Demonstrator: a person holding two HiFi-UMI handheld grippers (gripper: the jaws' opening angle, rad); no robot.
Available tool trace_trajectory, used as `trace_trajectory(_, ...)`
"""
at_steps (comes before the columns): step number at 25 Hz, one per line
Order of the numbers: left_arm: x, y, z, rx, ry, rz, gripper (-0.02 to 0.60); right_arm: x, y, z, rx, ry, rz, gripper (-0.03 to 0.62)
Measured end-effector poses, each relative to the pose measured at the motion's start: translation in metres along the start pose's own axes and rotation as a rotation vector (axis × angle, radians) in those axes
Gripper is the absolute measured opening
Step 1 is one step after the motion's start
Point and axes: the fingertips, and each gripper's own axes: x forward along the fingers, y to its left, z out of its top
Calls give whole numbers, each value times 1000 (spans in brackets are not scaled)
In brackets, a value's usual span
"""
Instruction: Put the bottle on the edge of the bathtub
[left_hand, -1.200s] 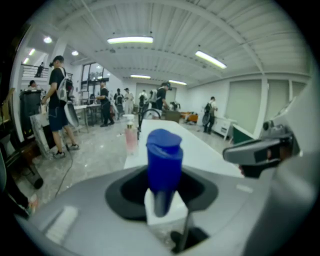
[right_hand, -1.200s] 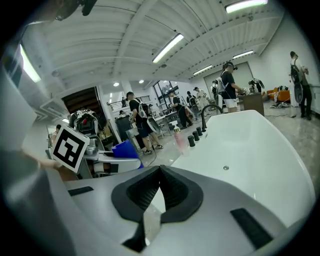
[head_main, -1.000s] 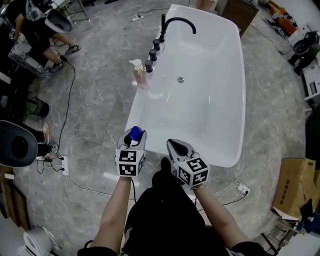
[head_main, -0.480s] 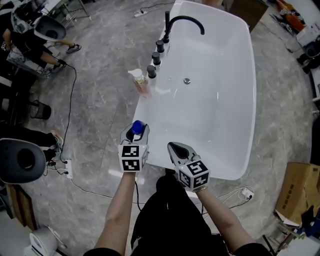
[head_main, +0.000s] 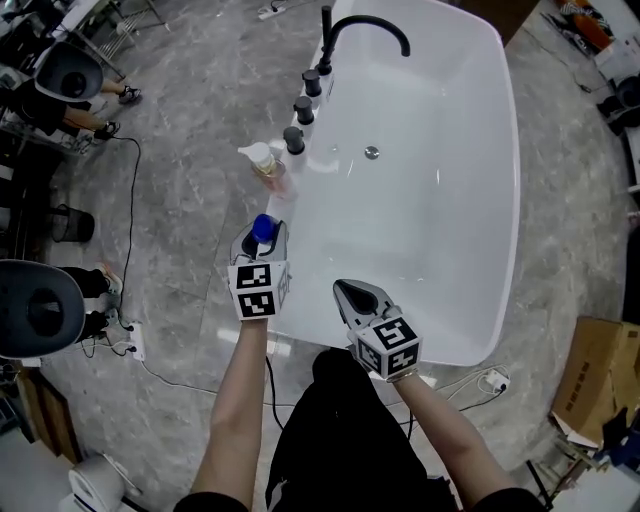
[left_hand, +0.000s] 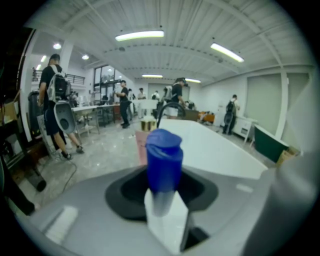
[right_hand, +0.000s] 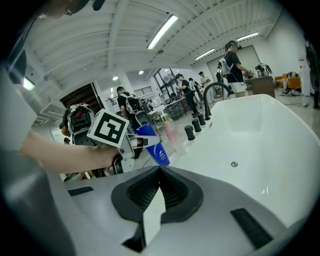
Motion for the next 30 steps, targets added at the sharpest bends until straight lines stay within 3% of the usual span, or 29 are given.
trace_trajectory(14,53,26,-3,-37,-1,75,156,12,-30,-14,51,38,-10,2)
trace_trajectory(30,62,25,-8,-45,-5,77,163,11,-34,-15,73,41,-6,2)
